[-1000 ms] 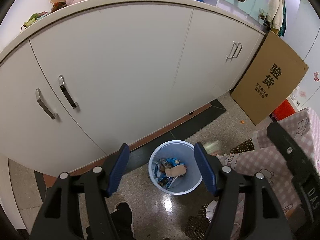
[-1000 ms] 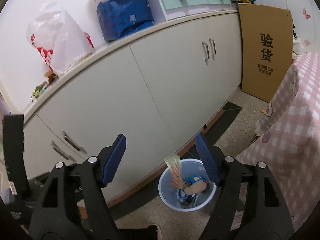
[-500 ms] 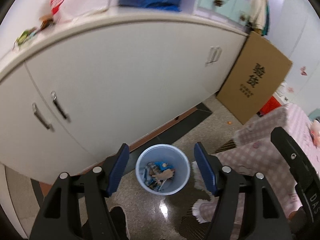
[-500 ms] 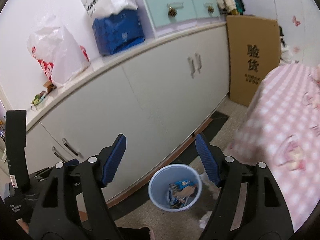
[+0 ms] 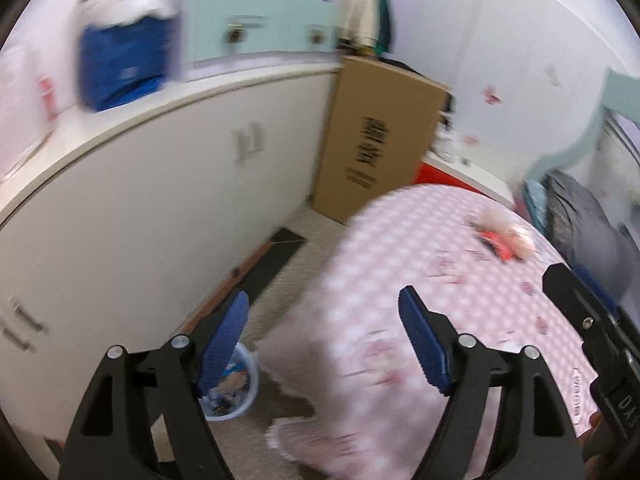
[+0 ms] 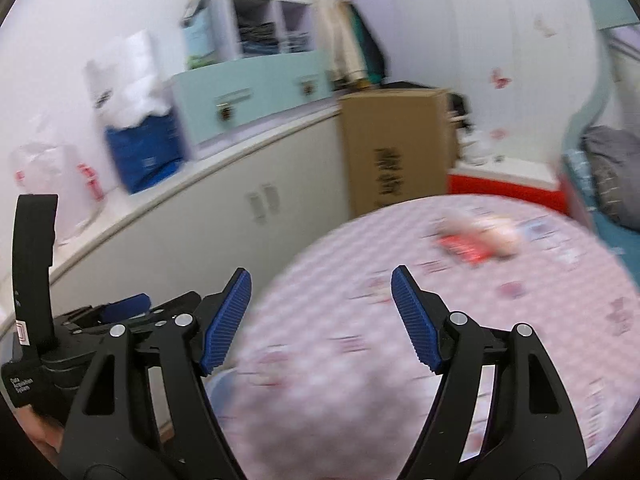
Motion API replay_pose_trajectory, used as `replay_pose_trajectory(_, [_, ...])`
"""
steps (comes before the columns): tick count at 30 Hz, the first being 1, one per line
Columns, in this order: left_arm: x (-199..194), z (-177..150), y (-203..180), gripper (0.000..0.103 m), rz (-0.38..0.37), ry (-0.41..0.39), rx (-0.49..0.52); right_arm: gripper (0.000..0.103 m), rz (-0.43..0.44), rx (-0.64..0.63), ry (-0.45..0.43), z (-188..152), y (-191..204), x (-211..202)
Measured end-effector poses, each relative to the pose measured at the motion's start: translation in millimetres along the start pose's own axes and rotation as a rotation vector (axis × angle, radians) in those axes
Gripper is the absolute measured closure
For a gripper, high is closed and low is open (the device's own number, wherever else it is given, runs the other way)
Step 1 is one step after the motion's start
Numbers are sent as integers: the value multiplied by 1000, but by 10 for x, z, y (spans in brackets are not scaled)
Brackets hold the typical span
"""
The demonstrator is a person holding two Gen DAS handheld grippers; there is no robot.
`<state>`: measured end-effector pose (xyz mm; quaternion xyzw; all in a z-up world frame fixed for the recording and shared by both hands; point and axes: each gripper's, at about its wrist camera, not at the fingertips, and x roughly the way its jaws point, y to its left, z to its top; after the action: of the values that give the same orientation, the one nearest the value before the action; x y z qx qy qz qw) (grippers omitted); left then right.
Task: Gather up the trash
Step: 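Move both open tools back over the table, then grasp the white plastic bag with the right tool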
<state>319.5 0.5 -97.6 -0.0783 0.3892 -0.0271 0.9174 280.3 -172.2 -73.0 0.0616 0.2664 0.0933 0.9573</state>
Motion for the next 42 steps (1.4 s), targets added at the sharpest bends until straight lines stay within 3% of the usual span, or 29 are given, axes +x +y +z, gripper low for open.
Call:
replay_pose_trajectory(3, [254,44,-406,26,-56,57,33,31,-86,13,20,104,-552,1])
replay_pose_trajectory(7, [598,83,-942,25,-119,114,63,31,-134,7,76,158,-1037,148])
replay_pose_trajectory(13, [1153,172,-1484,25,-113,179,62,30,-147,-16,166,152,-1592,526])
replay_pose_trajectory(22, [1568,312,-1589,25,-30,132,-8,29,-114,-42,250,200,-1938,1211])
replay_pose_trajectory(30, [1865,431,-1671,25,-47,157,-5,29,-79,-20,265,319,-2144,1570])
replay_pose_trajectory(31, [1892,440,-1676,25,-43,152,-7,30,-64,-20,272,322,-2158,1602])
replay_pose_trajectory(36, [1977,469,-1798,24,-52,150,34,57,-4,-29,274,303,-2201,1672])
replay_pose_trajectory(42, [2018,470,-2081,24,-96,168,90,63,-84,29,236,324,-2365,1493])
